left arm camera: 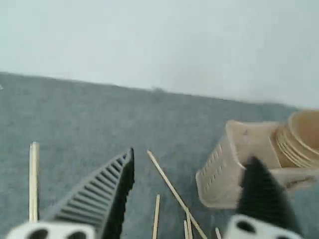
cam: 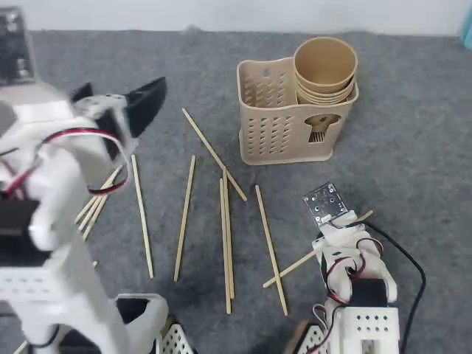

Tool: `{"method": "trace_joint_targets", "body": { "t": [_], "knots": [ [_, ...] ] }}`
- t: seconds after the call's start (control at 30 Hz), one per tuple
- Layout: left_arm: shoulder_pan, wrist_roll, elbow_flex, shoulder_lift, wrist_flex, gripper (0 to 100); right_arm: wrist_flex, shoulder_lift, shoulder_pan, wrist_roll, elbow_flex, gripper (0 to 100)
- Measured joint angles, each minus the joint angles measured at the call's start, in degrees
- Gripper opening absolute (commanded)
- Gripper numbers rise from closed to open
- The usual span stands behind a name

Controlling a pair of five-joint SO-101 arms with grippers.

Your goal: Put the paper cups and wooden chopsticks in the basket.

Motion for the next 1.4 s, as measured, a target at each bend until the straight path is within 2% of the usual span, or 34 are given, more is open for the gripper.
{"method": "trace_joint_targets", "body": {
  "t": [0.07, 0.17, 0.27, 0.33, 0.47, 0.67, 0.73, 0.87, 1.23, 1.4],
  "knots": [
    [5.1, -2.9, 0.18, 0.0, -1.23, 1, 0.0, 0.0, -0.09, 0.0, 0.0, 0.9],
    [15.12, -5.1, 0.62, 0.0, -5.19, 1, 0.0, 0.0, -0.09, 0.0, 0.0, 0.9],
    [24.44, -4.04, 5.01, -0.09, -12.84, 1, 0.0, 0.0, -0.09, 0.0, 0.0, 0.9],
    [28.75, -0.88, 10.81, 0.0, -21.19, 1, 0.0, 0.0, -0.09, 0.0, 0.0, 0.9],
    [34.02, 5.01, 27.6, 0.0, -44.48, 1, 0.0, 0.0, -0.09, 0.0, 0.0, 0.9],
    [38.95, 5.54, 57.85, 0.18, -91.25, 1, 0.0, 0.0, -0.09, 0.0, 0.0, 0.9],
    [40.62, 6.07, 61.19, 1.49, -99.34, 1, 0.0, 0.0, -0.09, 0.0, 0.0, 0.9],
    [40.35, 6.51, 60.57, 7.47, -103.91, 1, 0.0, 0.0, -0.09, 0.0, 0.0, 0.9],
    [40.97, 6.59, 47.3, 30.59, -106.37, 1, 0.0, 0.0, -0.09, 0.0, 0.0, 0.9],
    [40.62, 6.51, 46.33, 32.97, -107.08, 1, 0.0, 0.0, -0.09, 0.0, 0.0, 0.9]
  ]
}}
